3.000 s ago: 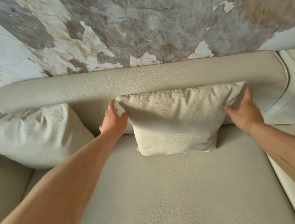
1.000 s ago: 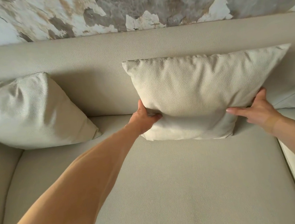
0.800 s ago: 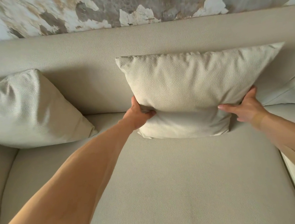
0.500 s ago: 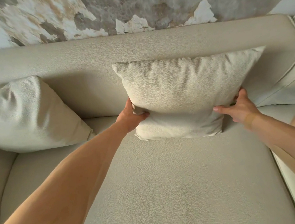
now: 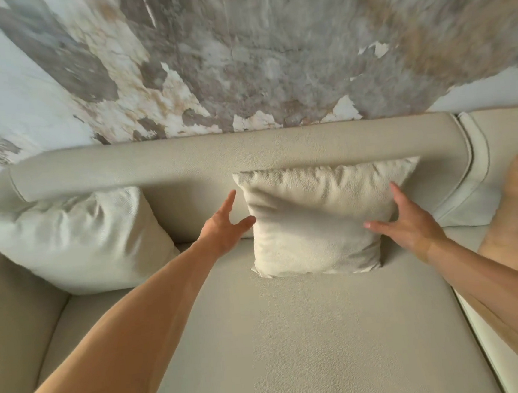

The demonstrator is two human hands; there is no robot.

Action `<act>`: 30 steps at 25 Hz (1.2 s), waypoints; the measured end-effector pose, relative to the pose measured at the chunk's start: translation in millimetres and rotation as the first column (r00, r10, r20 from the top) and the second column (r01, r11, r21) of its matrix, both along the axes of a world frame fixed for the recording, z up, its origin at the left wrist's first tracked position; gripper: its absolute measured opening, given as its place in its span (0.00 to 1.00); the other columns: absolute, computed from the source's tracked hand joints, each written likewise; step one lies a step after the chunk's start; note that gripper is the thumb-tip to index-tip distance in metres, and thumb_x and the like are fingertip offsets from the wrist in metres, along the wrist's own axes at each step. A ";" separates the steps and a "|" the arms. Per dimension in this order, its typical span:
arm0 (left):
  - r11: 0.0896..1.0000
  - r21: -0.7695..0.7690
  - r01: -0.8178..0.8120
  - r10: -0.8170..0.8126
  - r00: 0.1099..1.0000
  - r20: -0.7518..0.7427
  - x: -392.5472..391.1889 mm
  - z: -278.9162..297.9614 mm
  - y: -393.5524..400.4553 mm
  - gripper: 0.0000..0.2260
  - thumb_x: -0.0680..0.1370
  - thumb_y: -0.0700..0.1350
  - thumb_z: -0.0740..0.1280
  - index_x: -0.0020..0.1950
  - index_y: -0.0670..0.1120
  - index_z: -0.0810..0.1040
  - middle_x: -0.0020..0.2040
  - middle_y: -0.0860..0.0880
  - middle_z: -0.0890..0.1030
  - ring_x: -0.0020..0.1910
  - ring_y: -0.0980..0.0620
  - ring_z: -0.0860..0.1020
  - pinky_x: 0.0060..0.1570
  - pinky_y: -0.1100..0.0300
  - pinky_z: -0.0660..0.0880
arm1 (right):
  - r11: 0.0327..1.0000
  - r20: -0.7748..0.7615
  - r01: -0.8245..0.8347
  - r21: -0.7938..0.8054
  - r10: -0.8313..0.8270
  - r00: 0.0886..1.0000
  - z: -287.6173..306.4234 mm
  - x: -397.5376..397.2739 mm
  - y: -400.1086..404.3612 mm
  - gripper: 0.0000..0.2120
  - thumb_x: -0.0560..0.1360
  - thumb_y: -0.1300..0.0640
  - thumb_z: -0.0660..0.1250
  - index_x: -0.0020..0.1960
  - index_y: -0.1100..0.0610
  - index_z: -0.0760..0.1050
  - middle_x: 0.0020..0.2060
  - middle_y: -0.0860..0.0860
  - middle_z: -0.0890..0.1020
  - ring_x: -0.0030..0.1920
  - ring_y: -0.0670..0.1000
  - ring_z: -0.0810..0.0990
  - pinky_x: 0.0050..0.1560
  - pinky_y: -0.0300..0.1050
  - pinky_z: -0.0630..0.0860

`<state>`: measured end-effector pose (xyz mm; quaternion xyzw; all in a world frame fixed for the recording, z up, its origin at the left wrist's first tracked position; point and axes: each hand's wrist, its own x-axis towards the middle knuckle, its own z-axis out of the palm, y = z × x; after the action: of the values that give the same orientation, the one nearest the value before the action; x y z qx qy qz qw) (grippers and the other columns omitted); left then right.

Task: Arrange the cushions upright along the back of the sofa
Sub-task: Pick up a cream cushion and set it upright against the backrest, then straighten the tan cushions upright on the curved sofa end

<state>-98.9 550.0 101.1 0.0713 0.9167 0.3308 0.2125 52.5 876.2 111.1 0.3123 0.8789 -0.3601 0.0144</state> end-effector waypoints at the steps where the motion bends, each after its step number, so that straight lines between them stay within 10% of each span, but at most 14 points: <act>1: 0.999 -0.035 -0.015 0.014 1.000 -0.022 5.7 13.8 -9.2 0.35 0.77 0.60 0.65 0.78 0.63 0.49 0.76 0.48 0.65 0.72 0.44 0.68 0.61 0.57 0.67 | 0.999 0.001 -0.044 0.027 0.044 0.999 15.0 4.8 -9.0 0.51 0.66 0.43 0.77 0.79 0.43 0.49 0.76 0.50 0.63 0.75 0.54 0.64 0.70 0.50 0.63; 17: 0.966 -0.254 -0.042 -0.098 0.852 -0.514 163.0 234.2 -109.7 0.43 0.69 0.75 0.58 0.78 0.64 0.42 0.81 0.53 0.48 0.79 0.48 0.46 0.75 0.39 0.48 | 0.851 0.054 -0.194 0.488 0.192 0.980 259.3 152.9 -71.1 0.45 0.69 0.30 0.64 0.78 0.38 0.44 0.80 0.47 0.51 0.79 0.57 0.48 0.73 0.64 0.54; 30: 0.978 -0.202 0.057 -0.165 0.802 -0.574 338.5 284.6 122.1 0.45 0.68 0.76 0.58 0.77 0.65 0.38 0.81 0.53 0.42 0.79 0.47 0.44 0.75 0.39 0.46 | 0.815 -0.019 0.009 0.579 0.003 1.000 308.5 395.1 152.5 0.47 0.70 0.31 0.64 0.78 0.39 0.40 0.79 0.50 0.53 0.76 0.60 0.55 0.69 0.63 0.62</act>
<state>239.6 672.0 385.7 0.2049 0.9569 0.1977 -0.0567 447.5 1028.7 419.6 0.2998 0.9464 -0.0791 -0.0902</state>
